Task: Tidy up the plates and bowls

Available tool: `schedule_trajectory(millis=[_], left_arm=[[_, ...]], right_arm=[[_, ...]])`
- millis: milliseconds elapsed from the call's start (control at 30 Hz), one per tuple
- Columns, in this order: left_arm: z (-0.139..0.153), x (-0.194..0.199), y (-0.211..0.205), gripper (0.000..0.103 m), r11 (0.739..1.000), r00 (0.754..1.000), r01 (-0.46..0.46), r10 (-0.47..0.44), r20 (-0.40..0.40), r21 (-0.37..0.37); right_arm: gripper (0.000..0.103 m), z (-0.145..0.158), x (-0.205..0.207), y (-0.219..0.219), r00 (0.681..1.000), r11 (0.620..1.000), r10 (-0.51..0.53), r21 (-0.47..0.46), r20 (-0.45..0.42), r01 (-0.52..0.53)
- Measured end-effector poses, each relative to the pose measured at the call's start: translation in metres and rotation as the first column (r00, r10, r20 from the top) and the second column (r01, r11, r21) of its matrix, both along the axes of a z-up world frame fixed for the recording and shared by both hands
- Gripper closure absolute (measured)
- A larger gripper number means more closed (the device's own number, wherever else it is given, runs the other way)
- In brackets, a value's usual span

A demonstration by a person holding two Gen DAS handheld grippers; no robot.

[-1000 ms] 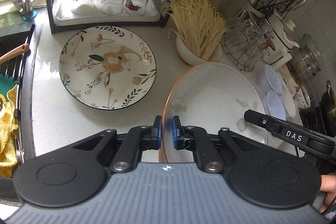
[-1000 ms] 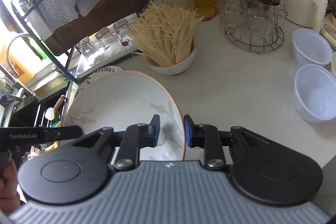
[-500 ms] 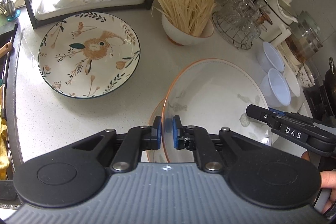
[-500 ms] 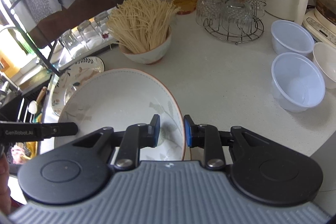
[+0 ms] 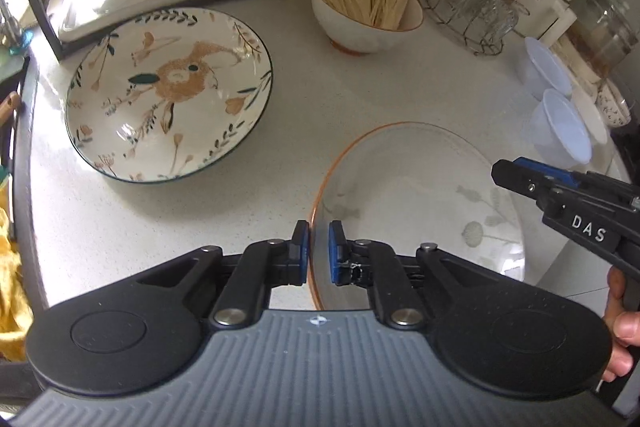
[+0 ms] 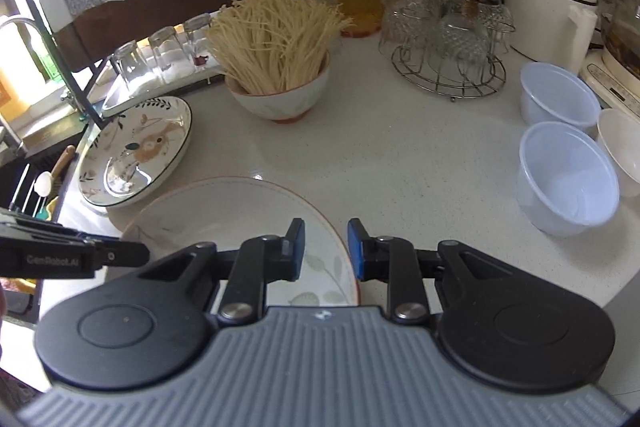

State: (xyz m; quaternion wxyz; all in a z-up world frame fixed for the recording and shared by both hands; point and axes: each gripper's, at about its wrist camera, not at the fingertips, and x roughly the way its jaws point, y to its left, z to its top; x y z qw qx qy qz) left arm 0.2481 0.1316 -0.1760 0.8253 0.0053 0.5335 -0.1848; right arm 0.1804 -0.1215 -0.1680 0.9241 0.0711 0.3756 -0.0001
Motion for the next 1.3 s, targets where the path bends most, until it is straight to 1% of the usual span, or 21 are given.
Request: schedule_trajectory(millis=[67,167,267,333,433,667,767,833,967,1033,1133,1300], left_arm=[[0.001,0.000,-0.002,0.091,1.000,1.000,0.015,-0.015,0.014,0.008],[0.001,0.000,-0.007,0.091,0.999,0.999,0.032,-0.033,0.028,0.031],[0.001,0.001,-0.006,0.091,1.000,0.999,0.025,-0.025,0.023,0.019],[0.000,0.002,-0.005,0.091,1.000,1.000,0.020,-0.020,0.017,0.012],[0.000,0.003,-0.006,0.091,1.000,1.000,0.012,-0.013,0.012,0.008],[-0.002,0.004,-0.012,0.091,1.000,1.000,0.013,-0.014,0.022,0.024],[-0.002,0.003,-0.014,0.090,0.999,0.999,0.009,-0.010,0.031,0.032],[-0.002,0.003,-0.014,0.090,1.000,1.000,0.002,-0.003,0.028,0.031],[0.000,0.003,-0.011,0.090,1.000,1.000,-0.011,0.010,0.029,0.021],[0.003,0.004,-0.011,0.090,1.000,1.000,-0.009,0.009,0.030,0.021],[0.010,0.001,-0.012,0.090,1.000,0.999,-0.013,0.013,0.048,0.009],[0.030,-0.008,-0.018,0.090,1.000,0.997,-0.019,0.020,0.072,-0.009]], right_arm=[[0.076,-0.002,0.003,0.000,1.000,1.000,0.003,0.026,-0.014,-0.002],[0.076,-0.005,0.004,0.002,0.999,1.000,0.011,0.018,-0.033,-0.010],[0.076,-0.008,0.004,0.002,0.999,1.000,0.003,0.018,-0.052,-0.002],[0.079,-0.009,0.004,0.001,0.998,1.000,0.001,0.023,-0.058,0.001],[0.079,-0.012,0.004,0.000,0.998,0.999,0.007,0.033,-0.067,-0.005],[0.079,-0.016,0.005,-0.001,0.997,0.998,0.009,0.060,-0.082,-0.004],[0.079,-0.018,0.006,-0.001,0.996,0.998,0.037,0.051,-0.086,-0.032],[0.079,-0.018,0.007,-0.003,0.995,0.997,0.048,0.061,-0.090,-0.043],[0.079,-0.012,0.005,-0.007,0.996,0.997,0.053,0.064,-0.072,-0.049],[0.076,-0.008,0.003,-0.009,0.997,0.997,0.049,0.069,-0.062,-0.045],[0.076,-0.004,0.002,-0.012,0.997,0.995,0.055,0.087,-0.052,-0.050],[0.076,0.004,-0.001,-0.015,0.997,0.994,0.069,0.085,-0.032,-0.066]])
